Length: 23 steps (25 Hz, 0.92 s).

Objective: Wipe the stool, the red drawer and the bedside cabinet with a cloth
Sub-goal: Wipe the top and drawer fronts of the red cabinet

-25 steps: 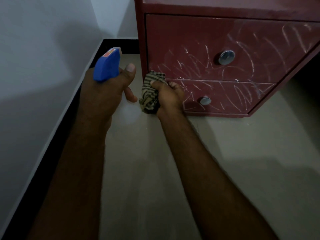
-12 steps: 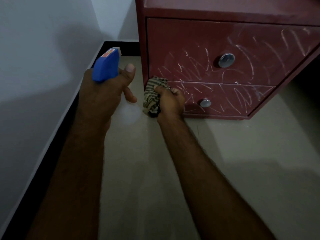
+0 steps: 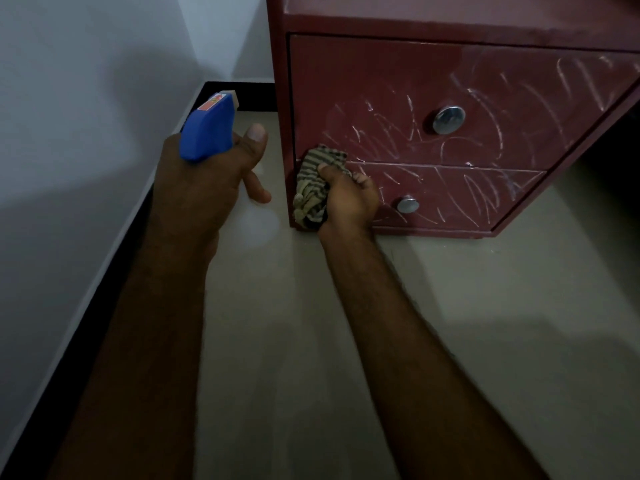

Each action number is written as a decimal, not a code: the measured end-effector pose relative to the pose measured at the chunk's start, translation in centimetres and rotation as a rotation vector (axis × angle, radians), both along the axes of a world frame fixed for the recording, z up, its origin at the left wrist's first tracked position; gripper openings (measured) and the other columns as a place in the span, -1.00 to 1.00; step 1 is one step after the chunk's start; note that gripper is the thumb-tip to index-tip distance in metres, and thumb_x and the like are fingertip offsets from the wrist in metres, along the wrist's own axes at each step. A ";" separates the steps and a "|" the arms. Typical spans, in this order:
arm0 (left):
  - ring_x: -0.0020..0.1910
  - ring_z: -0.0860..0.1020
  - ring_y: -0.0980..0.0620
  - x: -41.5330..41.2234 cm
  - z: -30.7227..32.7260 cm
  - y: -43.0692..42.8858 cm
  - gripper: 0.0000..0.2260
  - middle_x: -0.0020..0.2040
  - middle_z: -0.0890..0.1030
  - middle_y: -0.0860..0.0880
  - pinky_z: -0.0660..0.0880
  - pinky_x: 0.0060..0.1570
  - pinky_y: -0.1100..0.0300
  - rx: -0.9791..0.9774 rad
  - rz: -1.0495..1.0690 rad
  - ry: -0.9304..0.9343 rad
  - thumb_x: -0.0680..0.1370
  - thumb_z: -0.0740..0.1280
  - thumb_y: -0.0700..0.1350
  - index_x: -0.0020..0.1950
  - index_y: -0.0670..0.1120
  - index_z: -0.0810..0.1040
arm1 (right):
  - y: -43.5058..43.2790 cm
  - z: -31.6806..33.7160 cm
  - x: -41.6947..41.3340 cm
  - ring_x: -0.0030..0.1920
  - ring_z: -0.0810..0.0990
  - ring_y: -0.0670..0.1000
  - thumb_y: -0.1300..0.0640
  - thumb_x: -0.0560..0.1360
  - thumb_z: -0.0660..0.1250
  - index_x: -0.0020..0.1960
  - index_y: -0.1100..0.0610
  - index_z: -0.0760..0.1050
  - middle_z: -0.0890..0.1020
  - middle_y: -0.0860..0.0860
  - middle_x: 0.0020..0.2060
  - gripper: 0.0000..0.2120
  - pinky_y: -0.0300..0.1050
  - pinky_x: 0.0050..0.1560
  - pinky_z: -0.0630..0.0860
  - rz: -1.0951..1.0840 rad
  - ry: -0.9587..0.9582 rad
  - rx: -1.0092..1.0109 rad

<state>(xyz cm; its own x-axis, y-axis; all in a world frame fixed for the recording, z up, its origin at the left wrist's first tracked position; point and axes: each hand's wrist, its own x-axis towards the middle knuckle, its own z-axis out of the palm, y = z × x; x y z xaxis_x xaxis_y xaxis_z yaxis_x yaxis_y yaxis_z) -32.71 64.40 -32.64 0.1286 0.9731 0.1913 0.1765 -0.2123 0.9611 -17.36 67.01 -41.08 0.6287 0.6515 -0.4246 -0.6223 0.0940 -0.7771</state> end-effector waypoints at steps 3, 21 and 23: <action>-0.33 0.66 0.02 0.1 0.1 -0.1 -0.75 -0.33 0.67 0.05 0.54 0.24 -0.18 0.004 0.000 -0.001 0.58 0.41 0.09 -0.25 0.39 0.56 | 0.2 1.3 1.0 -0.17 0.76 0.16 0.37 0.42 0.54 0.22 0.23 0.51 0.72 0.24 0.02 -0.58 0.06 -0.24 0.72 -0.018 -0.025 0.072; -0.28 0.67 0.05 0.8 0.1 -0.3 -0.87 -0.32 0.65 0.05 0.49 0.31 -0.15 -0.014 -0.026 -0.009 0.60 0.37 0.07 -0.08 0.20 0.43 | -0.7 -0.7 2.0 -0.15 0.76 0.17 0.33 0.39 0.57 0.13 0.23 0.56 0.74 0.17 -0.06 -0.65 0.16 -0.18 0.73 -0.056 -0.050 -0.029; -0.29 0.67 0.04 0.9 -0.1 -0.1 -0.88 -0.32 0.65 0.07 0.51 0.28 -0.17 -0.007 -0.031 -0.003 0.59 0.38 0.09 -0.06 0.19 0.45 | -0.4 -0.2 2.7 -0.15 0.76 0.15 0.32 0.40 0.57 0.11 0.18 0.55 0.74 0.16 -0.04 -0.66 0.08 -0.18 0.73 -0.071 -0.074 0.023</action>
